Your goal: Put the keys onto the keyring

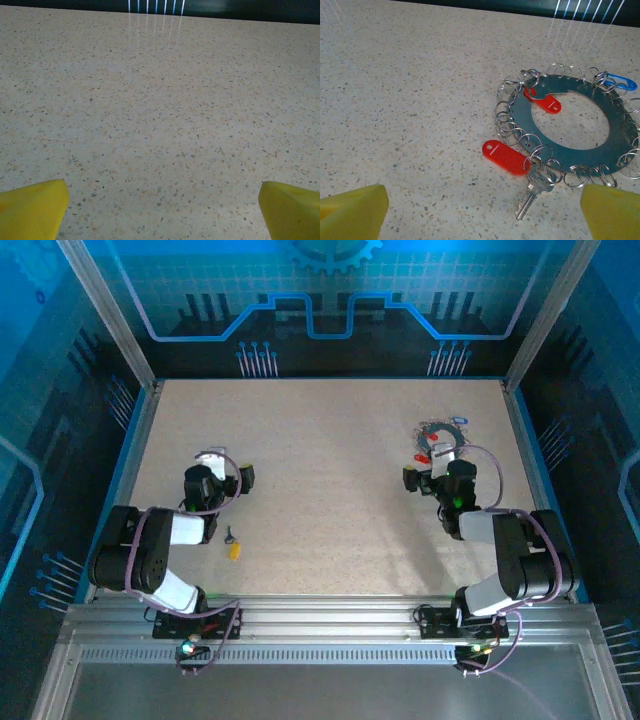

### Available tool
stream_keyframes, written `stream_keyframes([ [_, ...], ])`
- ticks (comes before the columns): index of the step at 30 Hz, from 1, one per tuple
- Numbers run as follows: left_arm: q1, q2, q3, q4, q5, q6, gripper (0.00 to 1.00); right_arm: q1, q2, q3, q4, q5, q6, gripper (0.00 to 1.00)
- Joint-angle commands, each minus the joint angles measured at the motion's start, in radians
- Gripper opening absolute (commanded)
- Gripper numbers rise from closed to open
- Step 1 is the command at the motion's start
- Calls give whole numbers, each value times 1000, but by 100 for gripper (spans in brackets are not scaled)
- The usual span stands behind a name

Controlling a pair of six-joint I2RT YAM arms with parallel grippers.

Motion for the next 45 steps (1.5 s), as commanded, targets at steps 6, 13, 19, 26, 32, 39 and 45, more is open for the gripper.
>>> stream_keyframes([
  [6,9,11,19,34,-15,12,99,-12,11,17,26,-11,-10,100],
  [13,9,10,17,37,-12,10,99,-12,12,17,26,-10,-10,100],
  [19,9,12,17,39,-12,9,99,-12,12,17,26,-11,-9,100],
  [26,9,12,17,39,-13,10,99,-11,11,18,28,-9,-10,100],
  [32,11,12,16,38,-9,8,99,-12,12,18,26,-11,-9,100],
  [39,48,10,10,49,54,-19,99,-20,-162,40,-144,3,4,100],
  [45,-6,-195,-109,96,-51,14,99,-19,-405,185,-553,44,122,100],
])
